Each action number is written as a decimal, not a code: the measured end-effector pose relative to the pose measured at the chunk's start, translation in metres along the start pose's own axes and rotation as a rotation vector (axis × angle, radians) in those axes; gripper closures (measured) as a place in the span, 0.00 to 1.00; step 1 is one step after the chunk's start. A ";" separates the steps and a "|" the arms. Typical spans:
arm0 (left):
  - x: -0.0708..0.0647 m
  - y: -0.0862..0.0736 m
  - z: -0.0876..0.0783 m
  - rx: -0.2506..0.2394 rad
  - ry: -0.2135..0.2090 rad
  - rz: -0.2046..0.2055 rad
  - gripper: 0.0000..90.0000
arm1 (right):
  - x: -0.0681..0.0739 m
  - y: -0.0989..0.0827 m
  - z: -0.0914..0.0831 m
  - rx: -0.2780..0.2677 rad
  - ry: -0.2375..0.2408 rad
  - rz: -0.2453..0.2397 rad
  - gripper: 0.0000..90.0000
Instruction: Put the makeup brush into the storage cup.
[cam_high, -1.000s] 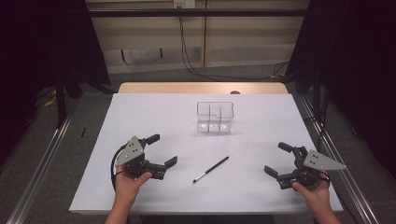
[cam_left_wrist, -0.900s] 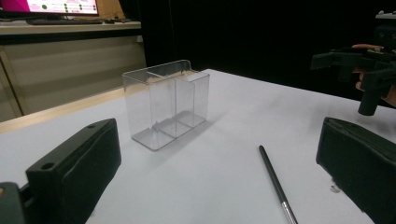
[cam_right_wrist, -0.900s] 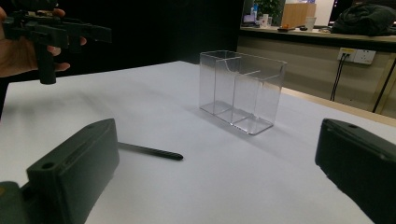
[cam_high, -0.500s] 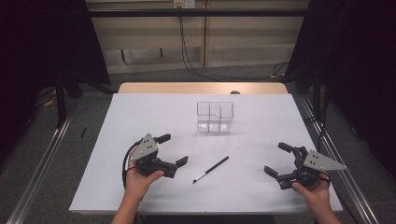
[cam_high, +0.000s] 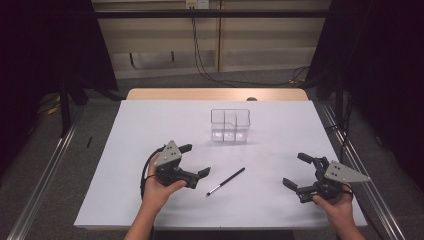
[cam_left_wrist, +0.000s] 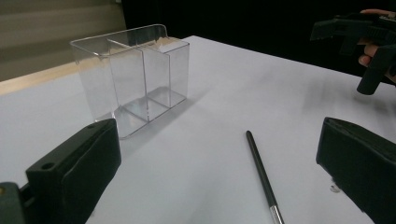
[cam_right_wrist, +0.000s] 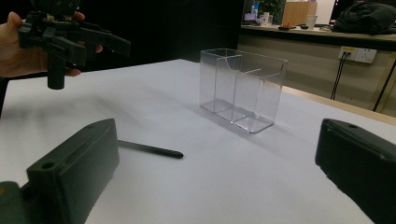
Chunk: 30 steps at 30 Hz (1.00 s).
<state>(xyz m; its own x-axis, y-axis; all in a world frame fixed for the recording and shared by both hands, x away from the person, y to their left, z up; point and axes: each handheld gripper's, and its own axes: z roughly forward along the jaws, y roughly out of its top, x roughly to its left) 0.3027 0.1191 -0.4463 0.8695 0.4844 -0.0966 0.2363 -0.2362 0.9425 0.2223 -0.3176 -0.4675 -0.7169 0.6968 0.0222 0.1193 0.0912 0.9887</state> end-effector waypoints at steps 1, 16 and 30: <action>0.000 0.000 0.001 0.007 0.000 0.004 0.00 | 0.000 0.000 0.000 0.000 0.000 0.000 0.00; -0.007 0.009 0.023 0.102 -0.030 0.012 0.00 | 0.000 0.001 0.000 0.001 0.002 -0.006 0.00; -0.013 0.018 0.044 0.296 -0.053 0.018 0.00 | 0.000 0.001 0.000 0.003 0.003 -0.009 0.00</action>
<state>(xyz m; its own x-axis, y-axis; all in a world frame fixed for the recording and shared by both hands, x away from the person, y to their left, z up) 0.3148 0.0716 -0.4419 0.8942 0.4351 -0.1050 0.3304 -0.4834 0.8106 0.2221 -0.3175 -0.4667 -0.7197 0.6942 0.0139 0.1149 0.0993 0.9884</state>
